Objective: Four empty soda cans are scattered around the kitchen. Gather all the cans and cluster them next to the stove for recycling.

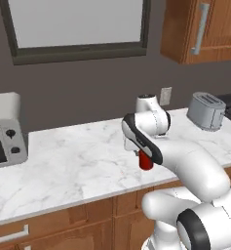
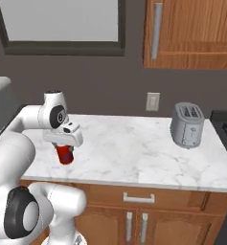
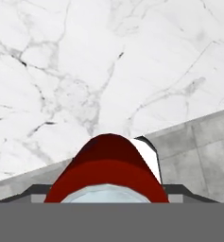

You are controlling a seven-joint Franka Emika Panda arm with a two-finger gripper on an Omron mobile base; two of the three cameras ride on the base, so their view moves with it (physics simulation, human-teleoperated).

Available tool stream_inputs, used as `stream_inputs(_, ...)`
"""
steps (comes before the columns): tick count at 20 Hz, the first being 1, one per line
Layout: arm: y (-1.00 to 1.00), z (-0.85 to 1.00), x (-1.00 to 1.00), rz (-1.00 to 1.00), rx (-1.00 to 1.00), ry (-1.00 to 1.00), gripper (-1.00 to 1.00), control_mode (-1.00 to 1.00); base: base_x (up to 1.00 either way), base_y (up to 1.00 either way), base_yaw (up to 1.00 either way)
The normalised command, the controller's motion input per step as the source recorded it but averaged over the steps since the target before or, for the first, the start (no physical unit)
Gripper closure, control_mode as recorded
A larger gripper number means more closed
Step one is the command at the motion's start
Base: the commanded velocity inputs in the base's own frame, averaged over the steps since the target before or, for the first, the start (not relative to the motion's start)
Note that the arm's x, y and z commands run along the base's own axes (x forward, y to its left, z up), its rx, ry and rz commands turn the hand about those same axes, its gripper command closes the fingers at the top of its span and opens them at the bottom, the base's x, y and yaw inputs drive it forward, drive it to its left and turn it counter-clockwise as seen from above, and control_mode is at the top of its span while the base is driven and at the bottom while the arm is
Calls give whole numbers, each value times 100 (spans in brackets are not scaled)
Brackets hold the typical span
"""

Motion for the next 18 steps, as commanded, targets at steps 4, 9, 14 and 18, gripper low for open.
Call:
stream_inputs(4,0,0,0,0,0,0,100,100,0,-100,0)
stream_inputs(9,0,0,0,0,0,0,100,100,-2,-98,3)
stream_inputs(14,0,0,0,0,0,0,100,100,-7,-99,4)
stream_inputs(18,0,0,0,0,0,0,100,100,-3,-99,5)
